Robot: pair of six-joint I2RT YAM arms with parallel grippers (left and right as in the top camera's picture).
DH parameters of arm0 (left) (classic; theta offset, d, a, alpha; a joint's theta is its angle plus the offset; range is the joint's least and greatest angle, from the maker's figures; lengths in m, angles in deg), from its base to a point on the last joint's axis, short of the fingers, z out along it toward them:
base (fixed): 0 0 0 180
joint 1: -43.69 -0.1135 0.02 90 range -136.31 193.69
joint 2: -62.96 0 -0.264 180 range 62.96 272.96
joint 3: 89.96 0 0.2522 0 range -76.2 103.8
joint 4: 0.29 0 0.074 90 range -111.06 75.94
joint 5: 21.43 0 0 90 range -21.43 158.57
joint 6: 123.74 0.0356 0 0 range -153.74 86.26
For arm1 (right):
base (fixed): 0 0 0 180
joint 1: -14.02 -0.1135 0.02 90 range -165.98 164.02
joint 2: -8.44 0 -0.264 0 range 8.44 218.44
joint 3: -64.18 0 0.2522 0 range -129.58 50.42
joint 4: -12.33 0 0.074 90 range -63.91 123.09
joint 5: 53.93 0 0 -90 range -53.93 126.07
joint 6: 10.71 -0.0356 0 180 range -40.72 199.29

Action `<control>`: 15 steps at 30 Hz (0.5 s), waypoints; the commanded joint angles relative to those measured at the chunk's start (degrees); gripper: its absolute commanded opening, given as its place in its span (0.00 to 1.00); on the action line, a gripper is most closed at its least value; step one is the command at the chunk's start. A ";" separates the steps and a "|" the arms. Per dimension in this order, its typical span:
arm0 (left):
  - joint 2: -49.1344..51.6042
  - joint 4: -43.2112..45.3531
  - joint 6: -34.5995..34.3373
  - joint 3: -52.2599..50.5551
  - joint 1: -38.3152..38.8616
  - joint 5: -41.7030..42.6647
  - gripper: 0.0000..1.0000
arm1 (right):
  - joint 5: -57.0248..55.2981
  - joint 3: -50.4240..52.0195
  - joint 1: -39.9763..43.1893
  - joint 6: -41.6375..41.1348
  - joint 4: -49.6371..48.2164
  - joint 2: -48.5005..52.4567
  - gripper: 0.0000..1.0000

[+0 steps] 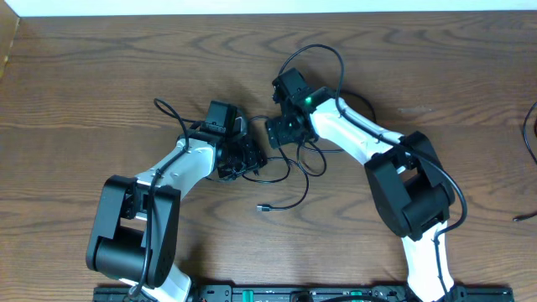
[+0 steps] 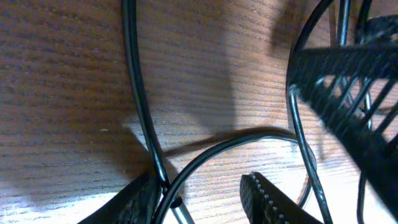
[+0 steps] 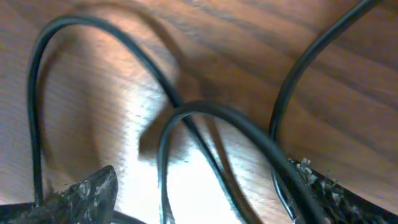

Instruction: Untangle cables

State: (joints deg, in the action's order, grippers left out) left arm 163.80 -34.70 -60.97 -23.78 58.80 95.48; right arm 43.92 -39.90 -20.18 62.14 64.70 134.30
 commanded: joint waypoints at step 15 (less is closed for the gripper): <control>2.78 -0.87 -0.55 -2.43 0.00 -0.52 0.48 | -5.01 5.38 -3.82 0.26 5.95 9.18 0.86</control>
State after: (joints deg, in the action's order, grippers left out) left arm 163.82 -34.70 -60.97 -23.80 58.78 95.68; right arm 35.25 -40.01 -24.13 63.56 67.70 134.54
